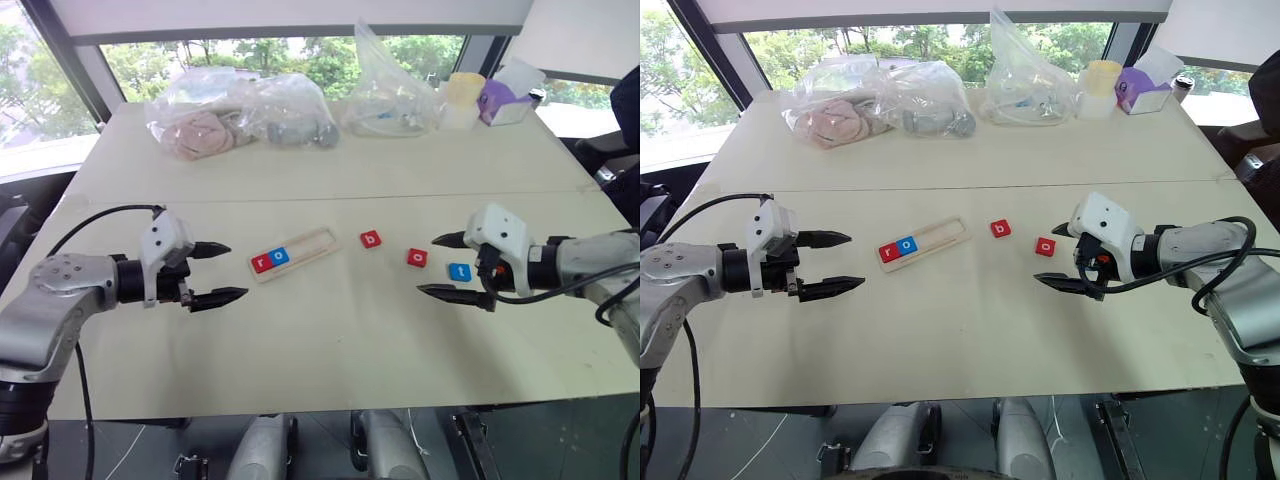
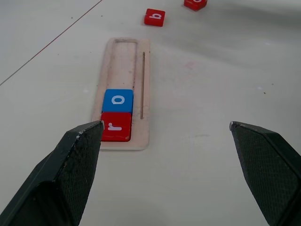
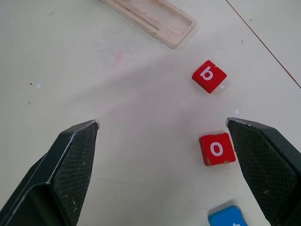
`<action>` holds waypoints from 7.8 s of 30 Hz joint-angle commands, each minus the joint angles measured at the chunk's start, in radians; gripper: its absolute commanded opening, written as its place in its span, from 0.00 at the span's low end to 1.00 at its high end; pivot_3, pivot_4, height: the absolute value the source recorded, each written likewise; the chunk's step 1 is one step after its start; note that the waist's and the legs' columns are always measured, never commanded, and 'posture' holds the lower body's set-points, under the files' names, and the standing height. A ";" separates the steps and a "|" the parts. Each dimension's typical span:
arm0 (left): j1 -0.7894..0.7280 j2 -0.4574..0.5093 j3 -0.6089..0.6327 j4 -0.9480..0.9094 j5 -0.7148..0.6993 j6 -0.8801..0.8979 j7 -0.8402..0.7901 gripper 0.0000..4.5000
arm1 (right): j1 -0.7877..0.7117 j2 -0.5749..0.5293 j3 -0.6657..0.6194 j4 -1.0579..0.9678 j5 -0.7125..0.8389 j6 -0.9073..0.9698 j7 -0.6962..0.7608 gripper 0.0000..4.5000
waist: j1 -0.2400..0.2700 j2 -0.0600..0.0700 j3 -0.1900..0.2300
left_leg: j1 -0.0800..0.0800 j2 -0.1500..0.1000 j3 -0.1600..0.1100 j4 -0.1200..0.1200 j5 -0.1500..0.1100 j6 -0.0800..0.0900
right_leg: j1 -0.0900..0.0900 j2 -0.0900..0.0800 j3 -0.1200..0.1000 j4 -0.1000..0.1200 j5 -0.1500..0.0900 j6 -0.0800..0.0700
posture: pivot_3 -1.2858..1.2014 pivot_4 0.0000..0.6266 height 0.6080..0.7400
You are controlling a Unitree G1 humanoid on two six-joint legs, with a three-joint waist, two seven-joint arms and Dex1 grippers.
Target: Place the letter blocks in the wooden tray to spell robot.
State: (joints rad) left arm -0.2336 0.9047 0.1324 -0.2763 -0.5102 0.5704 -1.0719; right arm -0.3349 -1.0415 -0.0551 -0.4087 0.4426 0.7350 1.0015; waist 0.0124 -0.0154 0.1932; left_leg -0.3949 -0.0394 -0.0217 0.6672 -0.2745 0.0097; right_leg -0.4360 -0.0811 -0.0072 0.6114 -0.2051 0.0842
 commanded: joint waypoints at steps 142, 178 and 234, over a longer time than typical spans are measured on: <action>-0.137 -0.357 -0.454 0.383 0.408 -0.434 -0.141 0.99 | 0.054 0.020 -0.043 -0.153 0.014 0.083 -0.114 1.00 | 0.002 0.002 -0.006 | 0.005 -0.001 0.001 0.002 0.000 0.000 | 0.006 -0.001 0.000 0.000 0.000 0.001 | 0.52 0.24 0.89; -0.035 -0.123 0.083 -0.265 -0.231 0.246 0.164 0.99 | -0.296 0.739 0.078 0.403 -0.243 0.218 -0.760 1.00 | -0.003 0.002 -0.005 | 0.003 -0.001 0.000 0.000 0.000 0.000 | 0.002 0.001 0.001 0.002 0.001 0.001 | 0.52 0.24 0.89; -0.013 -0.121 -0.079 -0.219 -0.191 0.126 0.173 1.00 | -0.025 0.722 -0.098 -0.372 -0.253 0.863 -0.728 0.26 | -0.025 0.003 -0.005 | 0.001 -0.001 -0.001 -0.002 0.001 -0.001 | -0.001 0.002 -0.001 0.001 0.000 -0.001 | 0.52 0.24 0.89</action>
State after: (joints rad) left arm -0.2252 0.7817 0.0526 -0.5002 -0.7147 0.7262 -0.8798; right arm -0.3626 -0.3362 -0.1247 -0.6890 0.1733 1.5471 0.2782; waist -0.0124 -0.0128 0.1885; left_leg -0.3940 -0.0398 -0.0225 0.6652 -0.2740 0.0091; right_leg -0.4370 -0.0791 -0.0078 0.6126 -0.2048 0.0833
